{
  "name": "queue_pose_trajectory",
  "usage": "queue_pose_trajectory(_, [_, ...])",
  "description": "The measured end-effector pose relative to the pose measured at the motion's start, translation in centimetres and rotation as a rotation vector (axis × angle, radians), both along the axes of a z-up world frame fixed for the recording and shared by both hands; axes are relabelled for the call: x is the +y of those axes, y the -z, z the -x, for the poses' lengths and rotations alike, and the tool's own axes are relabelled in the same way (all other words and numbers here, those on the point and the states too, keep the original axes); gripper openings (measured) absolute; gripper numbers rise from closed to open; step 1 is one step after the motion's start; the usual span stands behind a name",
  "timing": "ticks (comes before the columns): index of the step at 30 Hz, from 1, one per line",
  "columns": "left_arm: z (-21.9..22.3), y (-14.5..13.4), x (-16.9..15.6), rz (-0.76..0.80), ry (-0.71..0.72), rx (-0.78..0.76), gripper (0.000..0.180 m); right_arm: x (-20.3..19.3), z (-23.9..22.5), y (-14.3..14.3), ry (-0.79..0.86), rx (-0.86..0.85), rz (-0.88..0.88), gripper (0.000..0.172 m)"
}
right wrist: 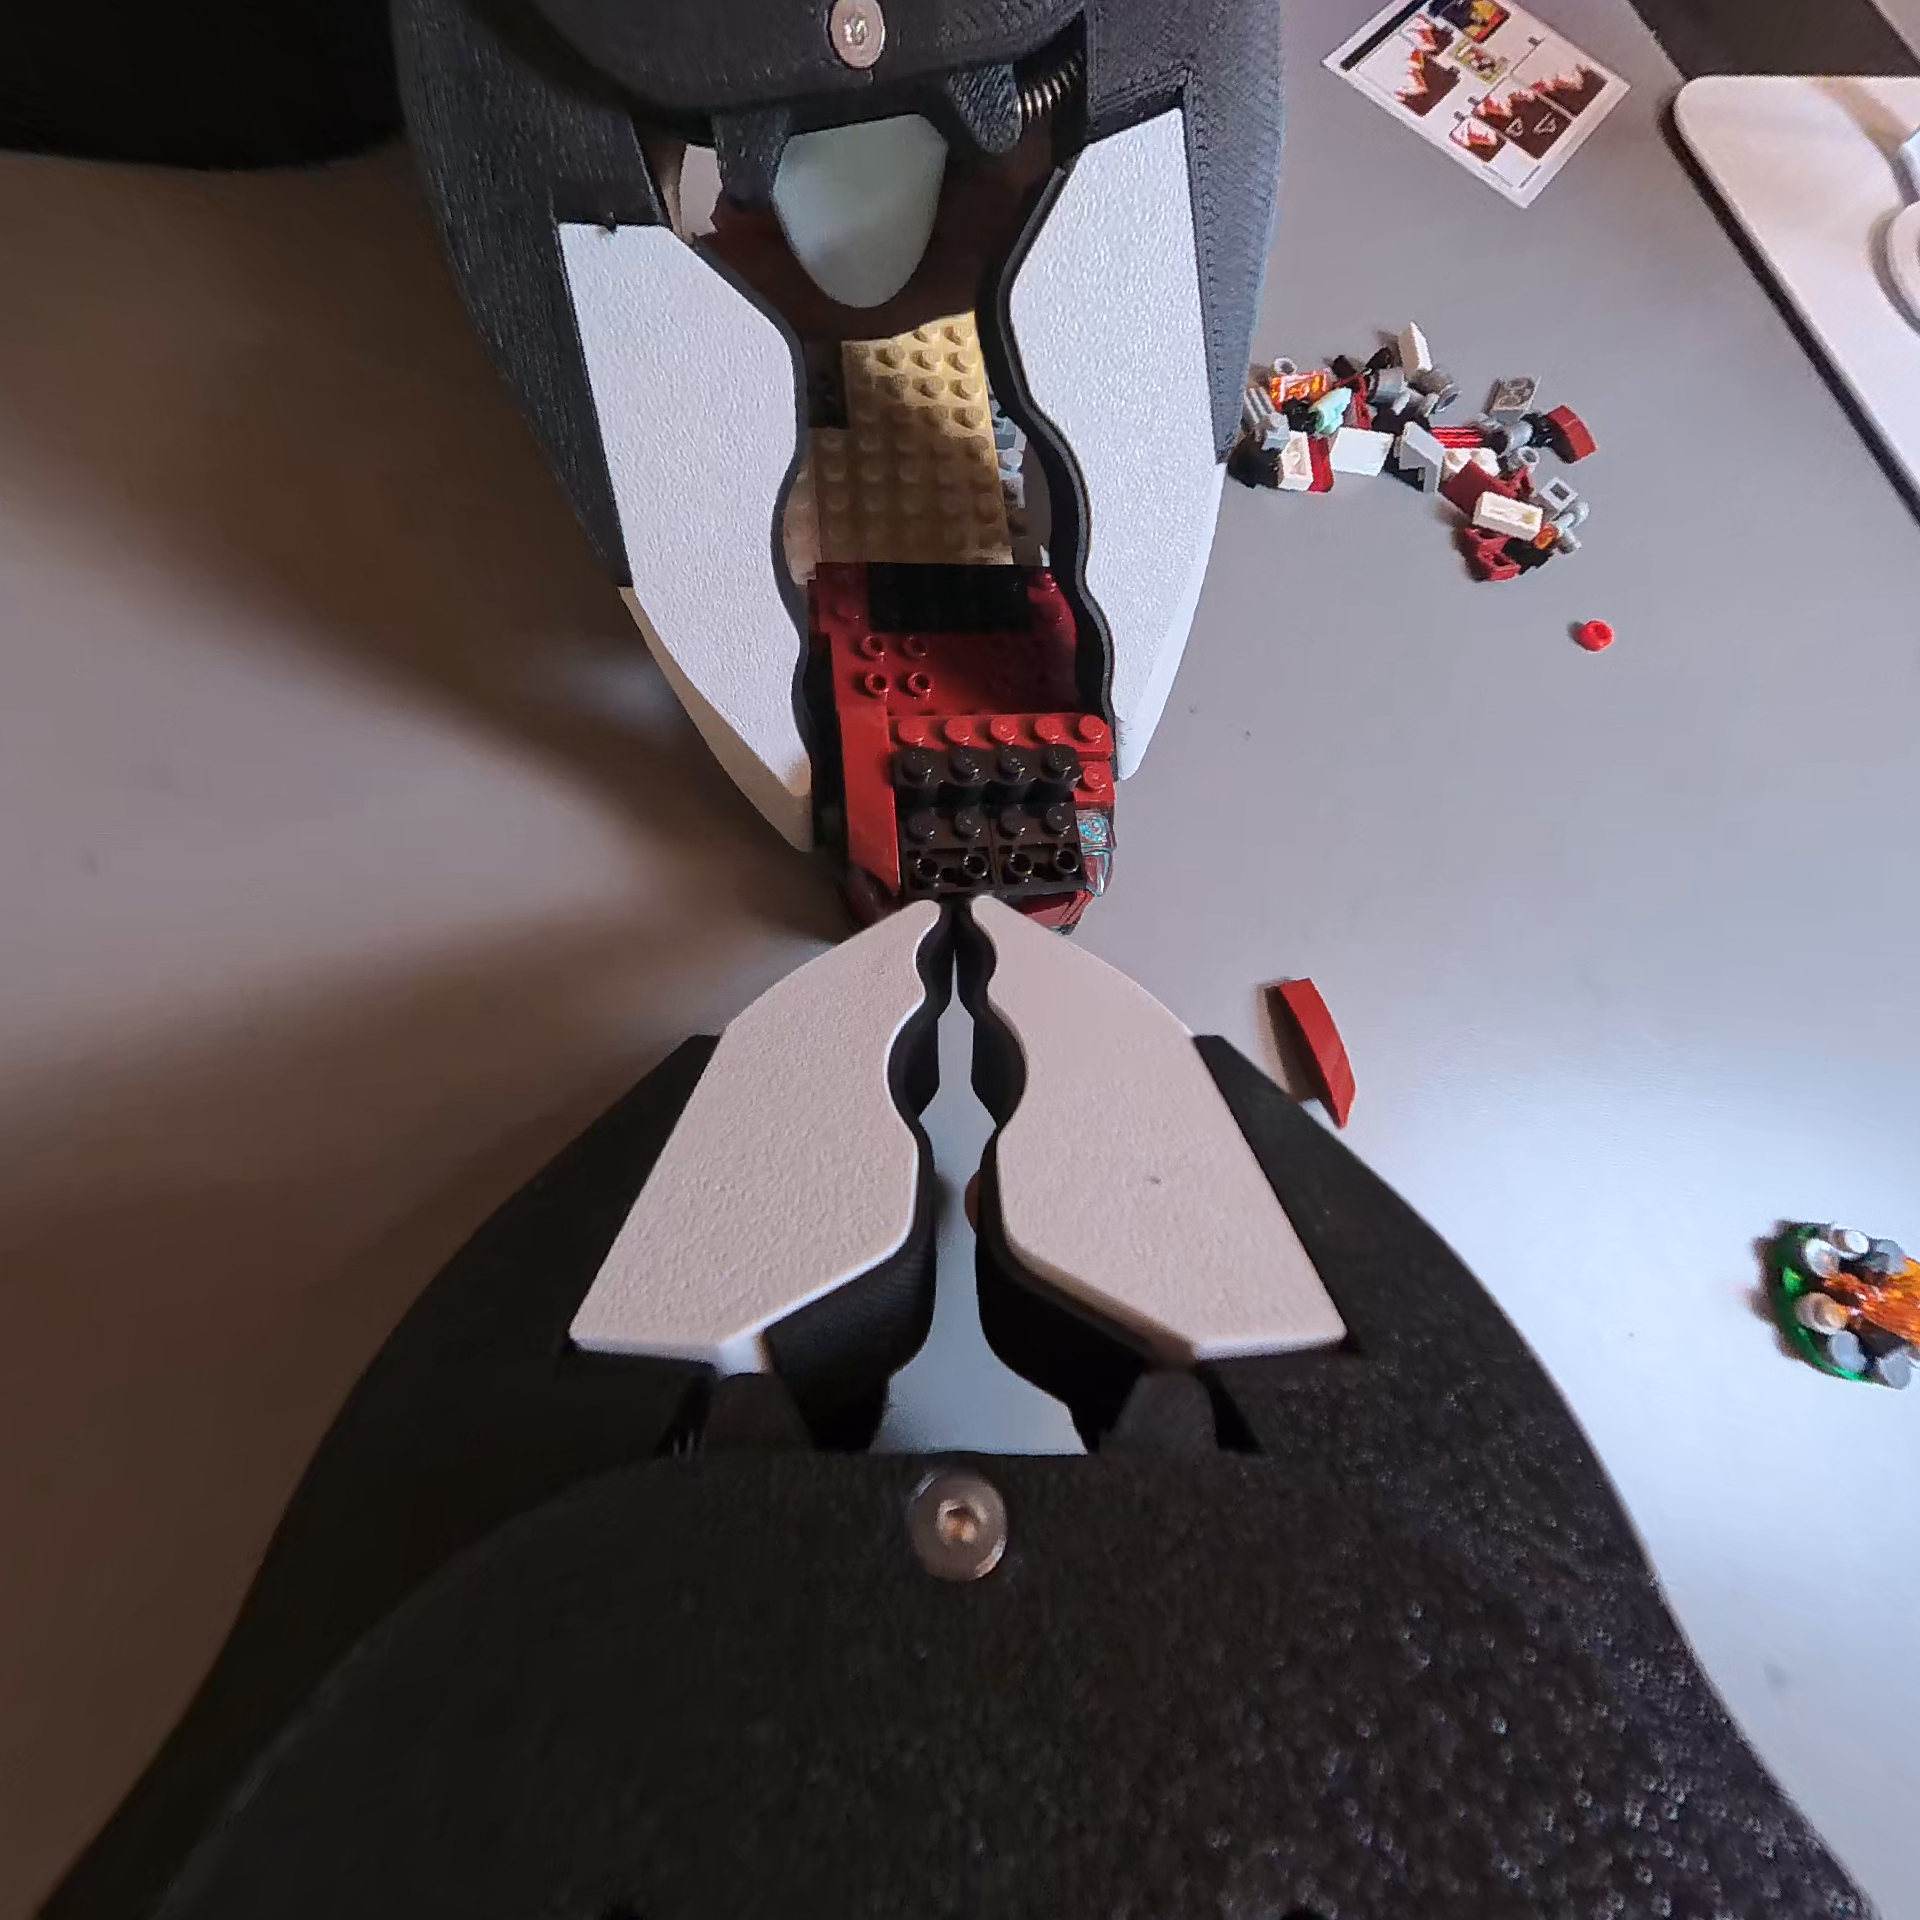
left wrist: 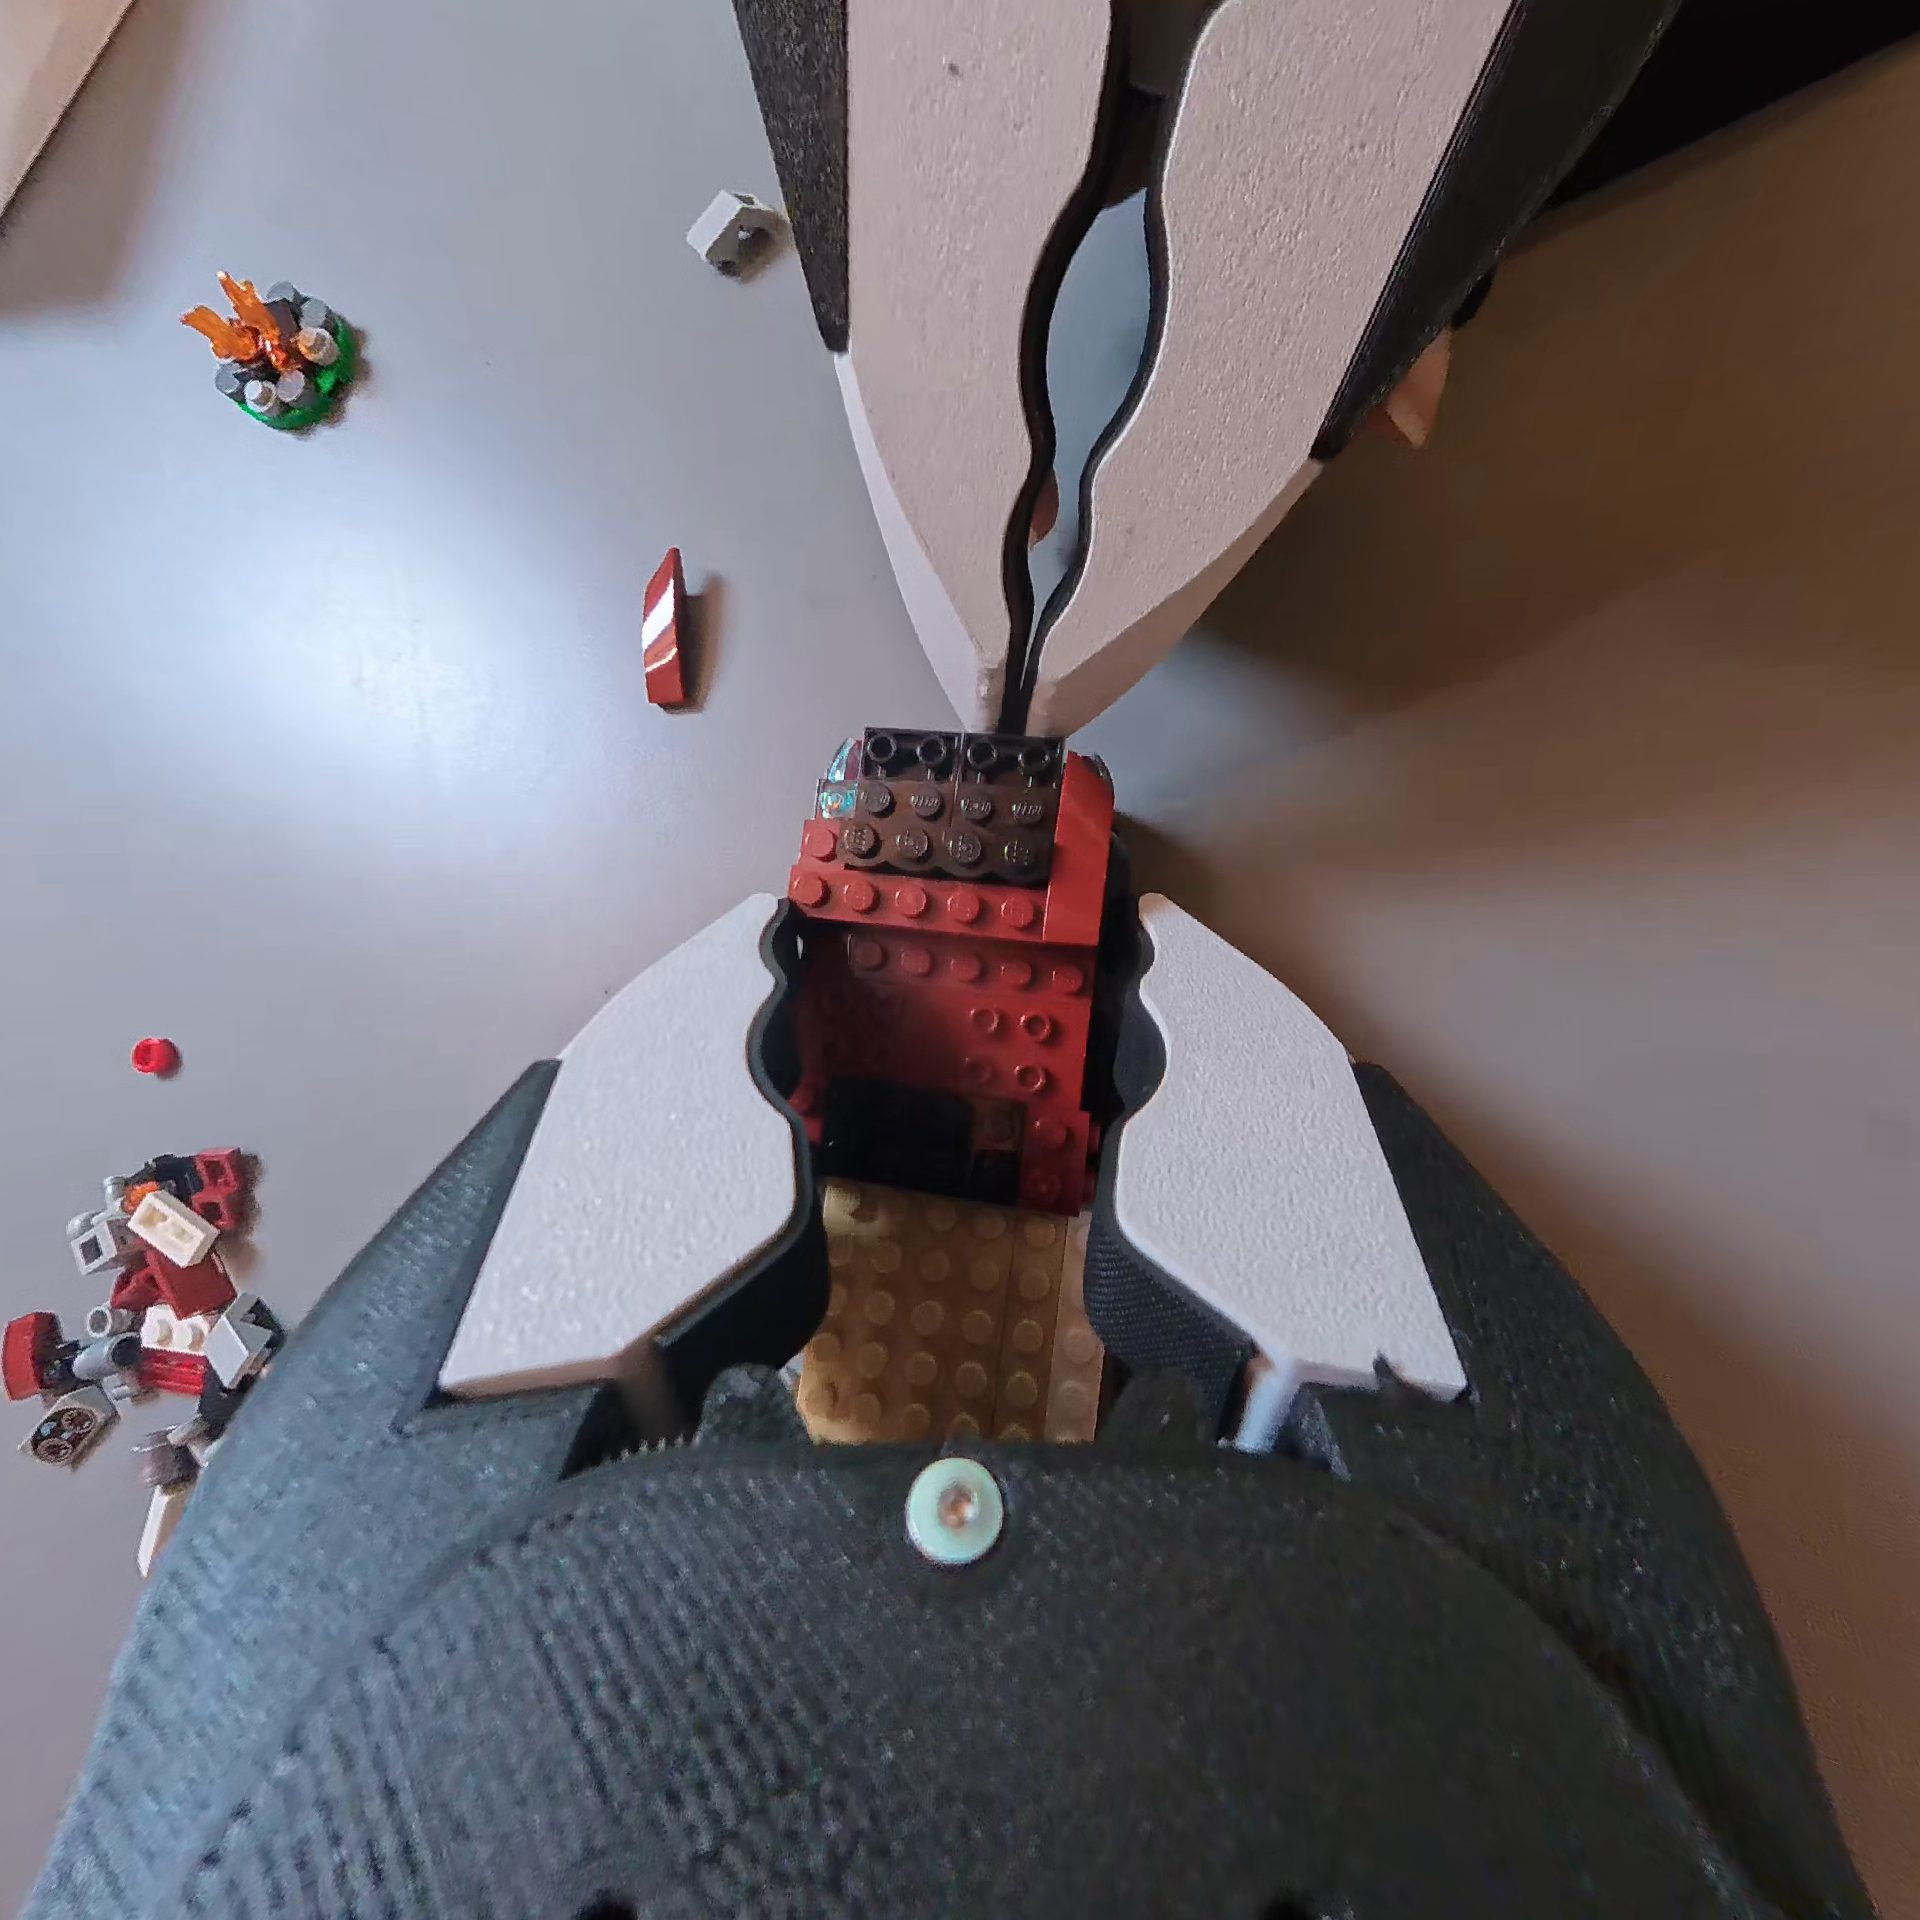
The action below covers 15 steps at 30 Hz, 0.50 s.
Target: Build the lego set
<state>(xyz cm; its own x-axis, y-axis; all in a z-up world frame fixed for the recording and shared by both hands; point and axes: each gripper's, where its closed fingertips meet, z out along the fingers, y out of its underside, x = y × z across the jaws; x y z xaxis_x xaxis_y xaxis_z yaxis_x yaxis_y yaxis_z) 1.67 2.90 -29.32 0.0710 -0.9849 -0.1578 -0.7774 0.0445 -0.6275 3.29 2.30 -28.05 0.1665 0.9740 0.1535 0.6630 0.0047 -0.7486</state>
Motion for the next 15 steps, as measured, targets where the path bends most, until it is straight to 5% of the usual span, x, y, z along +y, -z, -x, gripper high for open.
queue_pose_trajectory(5, [0.1,0.0,0.5,0.002,-0.037,0.022,0.06,1.2,-1.8,-1.7,0.08,0.074,-0.011,0.0])
queue_pose_trajectory(7, [0.2,0.0,0.6,-0.001,-0.044,0.031,0.059,1.5,-2.8,-2.4,0.121,0.116,-0.004,0.019])
queue_pose_trajectory(15, [0.4,-0.1,1.7,-0.03,-0.11,0.052,0.059,1.6,-5.3,-4.5,0.218,0.286,0.007,0.047])
